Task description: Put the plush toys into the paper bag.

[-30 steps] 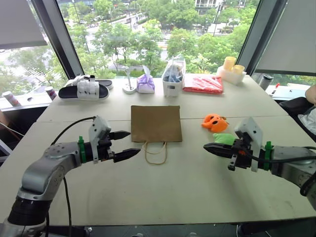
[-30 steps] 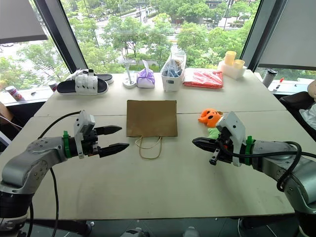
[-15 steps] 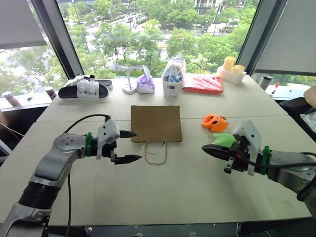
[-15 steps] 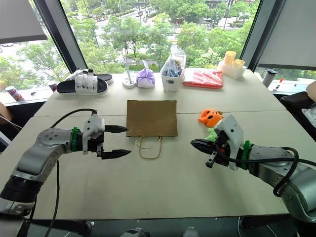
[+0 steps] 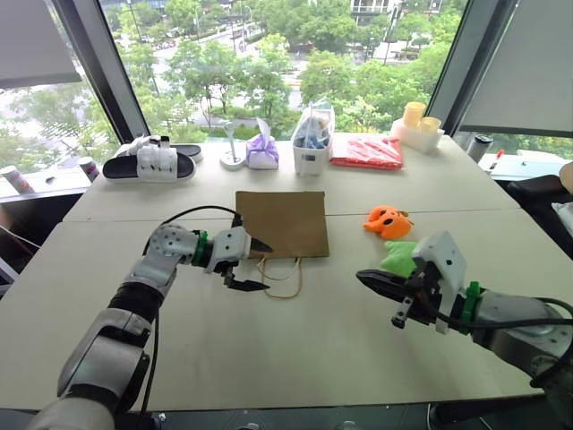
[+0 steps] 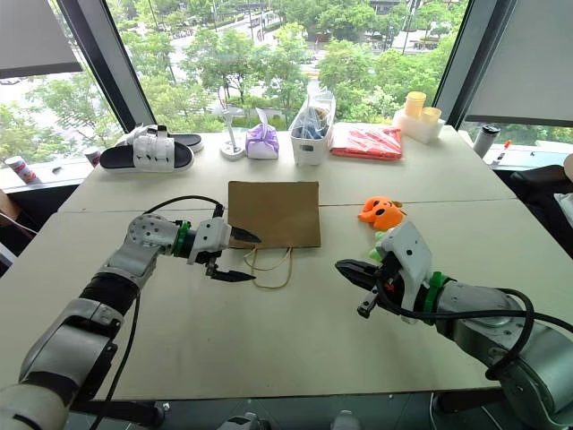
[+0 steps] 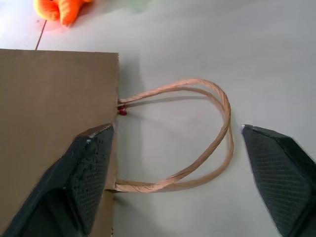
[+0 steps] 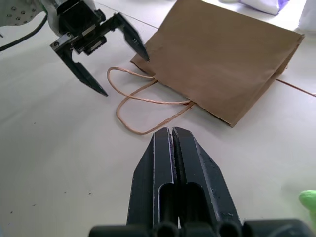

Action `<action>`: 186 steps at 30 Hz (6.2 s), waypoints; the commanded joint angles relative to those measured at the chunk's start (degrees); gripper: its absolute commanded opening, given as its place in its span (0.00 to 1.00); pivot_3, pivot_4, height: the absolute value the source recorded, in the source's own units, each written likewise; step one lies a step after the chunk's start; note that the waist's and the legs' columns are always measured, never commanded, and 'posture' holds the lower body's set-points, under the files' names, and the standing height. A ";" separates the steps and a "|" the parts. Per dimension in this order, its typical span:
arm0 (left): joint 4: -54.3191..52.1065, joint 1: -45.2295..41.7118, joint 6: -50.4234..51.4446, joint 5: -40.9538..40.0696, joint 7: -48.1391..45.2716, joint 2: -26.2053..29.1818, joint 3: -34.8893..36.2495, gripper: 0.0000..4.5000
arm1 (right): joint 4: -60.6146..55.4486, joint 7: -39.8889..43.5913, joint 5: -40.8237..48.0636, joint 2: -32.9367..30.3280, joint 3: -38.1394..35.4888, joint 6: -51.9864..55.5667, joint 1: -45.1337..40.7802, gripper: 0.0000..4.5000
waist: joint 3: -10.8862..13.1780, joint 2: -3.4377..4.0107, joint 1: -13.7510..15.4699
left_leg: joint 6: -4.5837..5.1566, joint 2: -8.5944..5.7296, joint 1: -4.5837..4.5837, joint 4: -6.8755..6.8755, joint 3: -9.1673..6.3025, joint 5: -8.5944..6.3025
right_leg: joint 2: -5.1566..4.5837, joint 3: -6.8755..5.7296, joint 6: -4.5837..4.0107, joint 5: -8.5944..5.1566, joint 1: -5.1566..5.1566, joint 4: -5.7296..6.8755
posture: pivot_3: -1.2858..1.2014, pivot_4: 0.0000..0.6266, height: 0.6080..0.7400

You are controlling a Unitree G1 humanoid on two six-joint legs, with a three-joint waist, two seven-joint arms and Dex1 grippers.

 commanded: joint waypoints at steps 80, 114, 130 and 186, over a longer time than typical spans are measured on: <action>-42.92 1.75 64.03 -35.55 19.42 -5.32 18.92 0.00 | 9.81 -1.21 -31.35 11.68 1.99 14.20 -18.70 0.97 | -0.03 0.00 -1.33 | -0.19 -0.31 -0.37 0.59 -0.37 0.11 | -0.07 0.00 0.17 0.17 -0.48 0.82 | 0.52 0.24 1.00; -44.35 3.08 62.42 -34.99 21.85 -4.79 18.99 0.00 | 14.17 8.16 -26.86 4.71 8.00 8.87 -24.64 0.01 | -0.03 -0.01 -1.37 | -0.17 -0.08 -0.28 0.58 -0.20 0.10 | -0.04 0.02 0.17 0.17 -0.43 0.77 | 0.52 0.24 1.00; -41.38 -0.72 61.56 -36.34 24.45 -6.25 20.71 0.00 | 22.92 1.54 -29.77 20.30 28.59 2.39 -33.60 0.01 | -0.02 -0.03 -1.53 | -0.30 -0.11 -0.28 0.61 -0.25 0.17 | -0.06 -0.02 0.16 0.17 -0.41 0.76 | 0.52 0.24 1.00; -46.96 2.33 63.63 -40.09 29.40 -5.22 22.29 0.00 | 86.29 -2.21 -48.55 14.23 15.52 -40.97 -47.66 0.03 | 0.00 -0.02 -3.21 | -0.45 0.00 -0.31 0.47 0.37 0.25 | -0.04 0.13 0.09 0.22 -0.63 0.75 | 0.52 0.24 1.00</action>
